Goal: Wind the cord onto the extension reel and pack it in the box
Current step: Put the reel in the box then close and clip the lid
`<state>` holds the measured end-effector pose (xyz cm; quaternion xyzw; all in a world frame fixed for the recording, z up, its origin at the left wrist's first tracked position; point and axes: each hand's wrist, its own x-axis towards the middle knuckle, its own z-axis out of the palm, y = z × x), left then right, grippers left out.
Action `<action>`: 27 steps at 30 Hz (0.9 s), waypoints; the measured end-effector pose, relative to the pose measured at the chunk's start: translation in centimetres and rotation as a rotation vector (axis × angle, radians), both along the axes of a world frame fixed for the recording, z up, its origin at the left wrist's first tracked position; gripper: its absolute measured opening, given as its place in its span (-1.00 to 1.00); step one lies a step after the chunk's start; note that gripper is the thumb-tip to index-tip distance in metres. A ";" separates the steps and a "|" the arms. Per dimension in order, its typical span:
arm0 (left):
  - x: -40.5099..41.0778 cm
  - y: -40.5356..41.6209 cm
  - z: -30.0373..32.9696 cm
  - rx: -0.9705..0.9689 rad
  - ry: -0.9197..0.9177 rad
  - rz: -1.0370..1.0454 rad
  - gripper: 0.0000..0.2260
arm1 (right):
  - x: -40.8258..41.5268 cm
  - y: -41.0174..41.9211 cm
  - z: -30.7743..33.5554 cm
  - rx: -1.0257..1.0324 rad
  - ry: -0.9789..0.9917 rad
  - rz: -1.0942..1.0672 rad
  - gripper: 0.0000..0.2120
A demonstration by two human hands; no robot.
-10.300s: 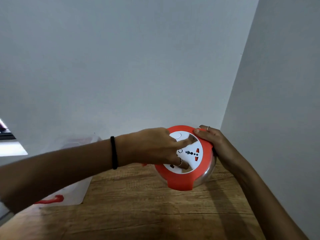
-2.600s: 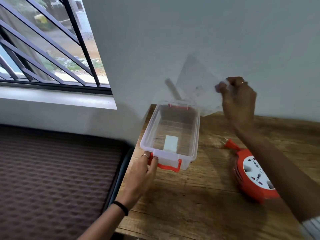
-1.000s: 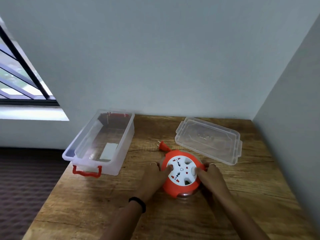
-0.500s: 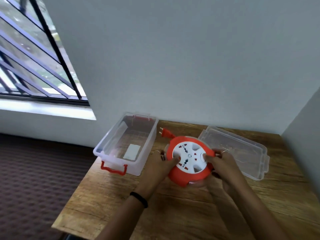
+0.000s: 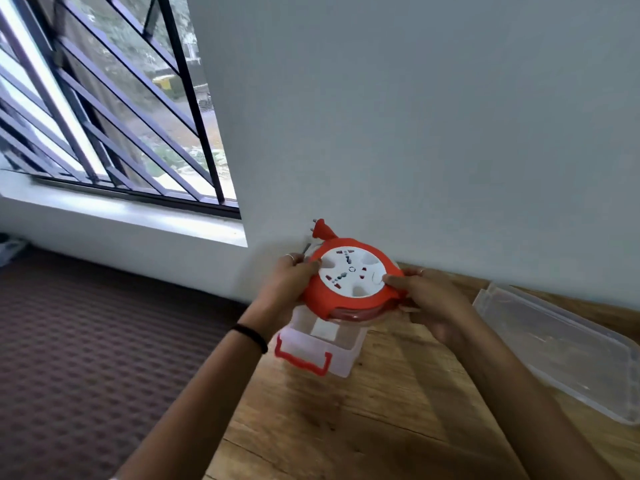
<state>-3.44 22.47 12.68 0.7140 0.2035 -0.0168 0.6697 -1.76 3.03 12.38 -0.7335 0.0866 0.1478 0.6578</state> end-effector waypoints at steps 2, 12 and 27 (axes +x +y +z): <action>1.7 1.7 -0.1 0.020 0.016 -0.017 -0.74 | 0.3 1.6 -0.5 0.024 0.061 0.013 -0.71; 8.4 5.6 -1.3 0.222 0.070 -0.242 -0.82 | 0.9 6.1 -0.9 0.078 0.174 0.049 -0.66; 9.8 3.5 -2.0 0.567 0.002 -0.580 -0.70 | -0.6 9.9 -0.6 -0.752 0.081 0.381 -0.41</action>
